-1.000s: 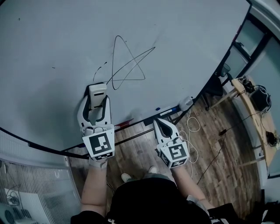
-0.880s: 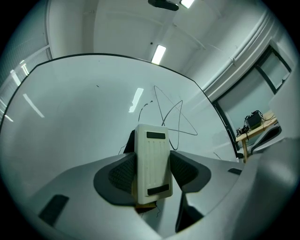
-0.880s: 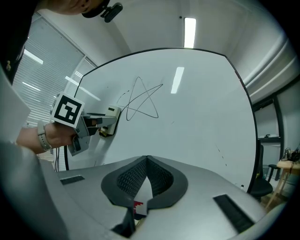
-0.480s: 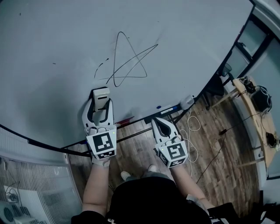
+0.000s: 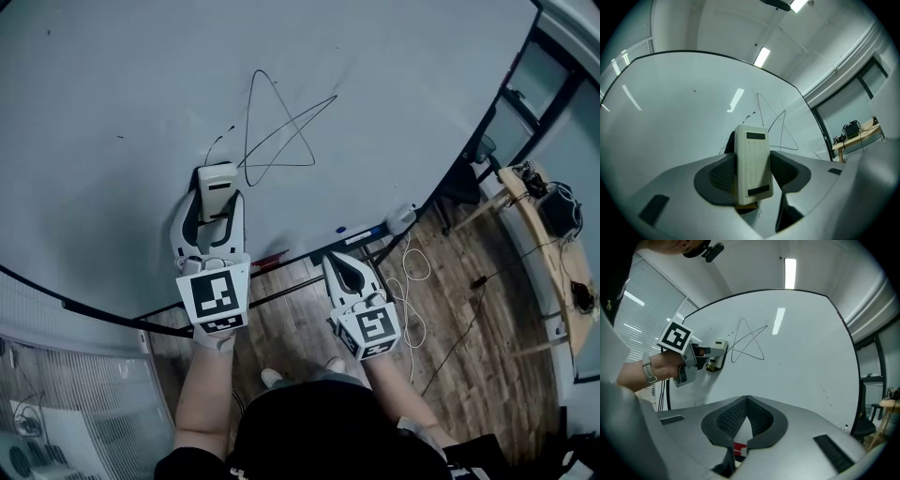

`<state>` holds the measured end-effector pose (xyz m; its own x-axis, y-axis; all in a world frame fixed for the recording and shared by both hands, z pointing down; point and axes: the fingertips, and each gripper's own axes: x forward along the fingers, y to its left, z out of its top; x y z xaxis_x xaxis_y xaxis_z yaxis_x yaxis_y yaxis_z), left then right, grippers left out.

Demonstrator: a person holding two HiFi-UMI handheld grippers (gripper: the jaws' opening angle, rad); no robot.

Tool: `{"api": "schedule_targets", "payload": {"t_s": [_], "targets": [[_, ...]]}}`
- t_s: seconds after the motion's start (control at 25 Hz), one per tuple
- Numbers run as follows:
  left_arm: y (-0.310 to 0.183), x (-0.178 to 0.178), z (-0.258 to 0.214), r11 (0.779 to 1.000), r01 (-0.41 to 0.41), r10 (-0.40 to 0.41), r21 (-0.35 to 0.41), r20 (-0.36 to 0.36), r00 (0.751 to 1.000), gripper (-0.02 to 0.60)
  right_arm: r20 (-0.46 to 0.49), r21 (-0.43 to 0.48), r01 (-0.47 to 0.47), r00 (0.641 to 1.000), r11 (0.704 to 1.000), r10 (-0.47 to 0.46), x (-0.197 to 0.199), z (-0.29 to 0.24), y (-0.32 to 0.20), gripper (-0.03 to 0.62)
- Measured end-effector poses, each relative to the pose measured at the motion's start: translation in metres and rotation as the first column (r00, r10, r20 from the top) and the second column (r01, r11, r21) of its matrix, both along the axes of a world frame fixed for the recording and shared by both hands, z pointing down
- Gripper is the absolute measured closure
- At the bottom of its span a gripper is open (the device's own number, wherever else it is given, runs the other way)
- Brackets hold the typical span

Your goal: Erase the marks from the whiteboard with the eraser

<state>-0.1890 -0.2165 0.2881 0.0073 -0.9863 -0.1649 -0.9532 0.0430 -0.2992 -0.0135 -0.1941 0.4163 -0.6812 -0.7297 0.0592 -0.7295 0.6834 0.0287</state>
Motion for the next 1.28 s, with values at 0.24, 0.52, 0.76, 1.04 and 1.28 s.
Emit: {"api": "schedule_targets", "payload": {"t_s": [0.24,0.52,0.76,1.04,1.28], "targets": [[-0.007,0.011,-0.028,0.999,0.016,-0.017,0.032,0.025,1.0,0.336,0.009,0.029,0.017,1.0,0.999,-0.018,0.006,-0.013,-0.001,0.568],[-0.015,0.026,-0.06,0.997,0.019,-0.023,0.072,0.044,0.999,0.336,0.024,0.043,-0.01,1.0,0.999,0.009,0.032,-0.025,-0.014,0.568],[-0.025,0.043,-0.091,0.993,0.01,-0.019,0.121,0.079,0.997,0.336,0.046,0.052,-0.008,0.999,0.999,0.005,0.041,-0.03,-0.022,0.568],[-0.036,0.067,-0.131,0.984,-0.021,-0.002,0.179,0.124,0.992,0.334,0.059,0.063,-0.002,0.998,0.998,-0.001,0.047,-0.039,-0.028,0.568],[-0.043,0.08,-0.158,0.972,-0.037,0.007,0.232,0.131,0.991,0.333,0.07,0.047,-0.008,0.998,0.999,0.004,0.05,-0.036,-0.032,0.568]]}}
